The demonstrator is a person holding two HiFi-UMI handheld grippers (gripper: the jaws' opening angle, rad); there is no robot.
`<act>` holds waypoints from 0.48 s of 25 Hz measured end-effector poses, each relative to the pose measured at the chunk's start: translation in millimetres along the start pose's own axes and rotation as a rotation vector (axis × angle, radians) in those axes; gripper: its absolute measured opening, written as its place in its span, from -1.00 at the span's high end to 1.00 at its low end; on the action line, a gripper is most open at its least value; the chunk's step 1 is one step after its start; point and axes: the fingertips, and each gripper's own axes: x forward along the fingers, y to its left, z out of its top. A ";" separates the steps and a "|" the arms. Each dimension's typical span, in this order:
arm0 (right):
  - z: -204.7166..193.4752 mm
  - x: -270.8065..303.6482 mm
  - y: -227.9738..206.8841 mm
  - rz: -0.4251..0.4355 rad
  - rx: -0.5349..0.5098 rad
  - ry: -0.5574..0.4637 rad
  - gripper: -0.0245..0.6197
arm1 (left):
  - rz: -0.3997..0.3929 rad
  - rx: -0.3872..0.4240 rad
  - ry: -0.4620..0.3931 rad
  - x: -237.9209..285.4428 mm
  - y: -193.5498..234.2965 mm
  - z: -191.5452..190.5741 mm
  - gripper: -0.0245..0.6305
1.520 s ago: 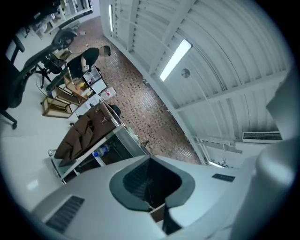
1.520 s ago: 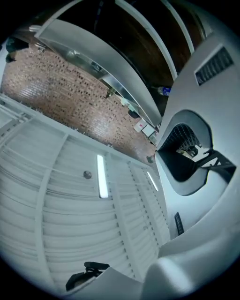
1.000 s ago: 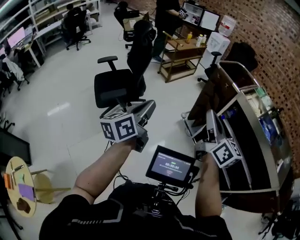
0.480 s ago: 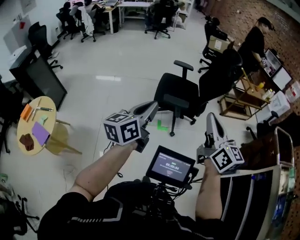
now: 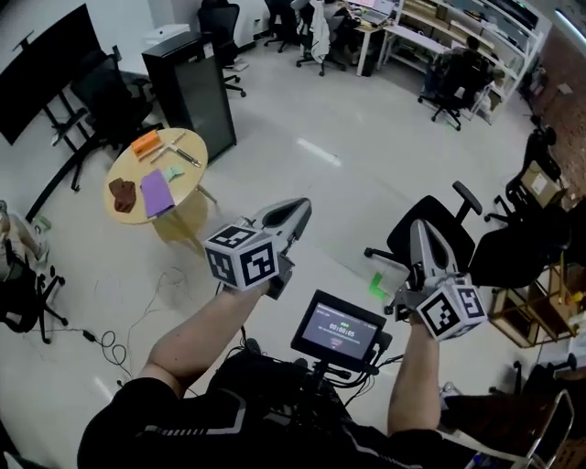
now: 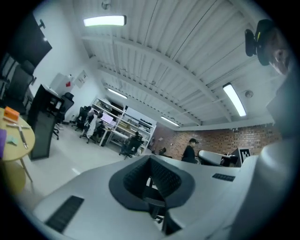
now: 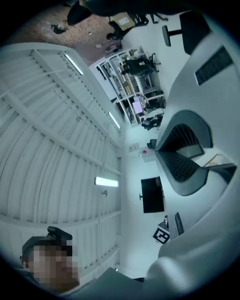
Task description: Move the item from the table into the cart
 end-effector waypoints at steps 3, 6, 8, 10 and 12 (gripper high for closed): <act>-36.4 101.4 79.9 0.139 -0.007 0.053 0.92 | 0.133 0.094 -0.070 -73.1 100.5 45.1 0.93; -80.2 213.1 179.1 0.257 0.004 0.099 0.77 | 0.283 0.153 -0.126 -172.7 219.7 95.5 0.93; -104.0 280.5 242.7 0.324 0.000 0.109 0.75 | 0.391 0.179 -0.141 -234.6 294.9 123.4 0.93; -124.5 333.8 295.0 0.365 -0.005 0.110 0.75 | 0.478 0.184 -0.146 -288.8 357.9 140.6 0.93; -144.9 378.4 343.1 0.404 -0.012 0.120 0.75 | 0.545 0.175 -0.152 -340.0 411.6 152.3 0.93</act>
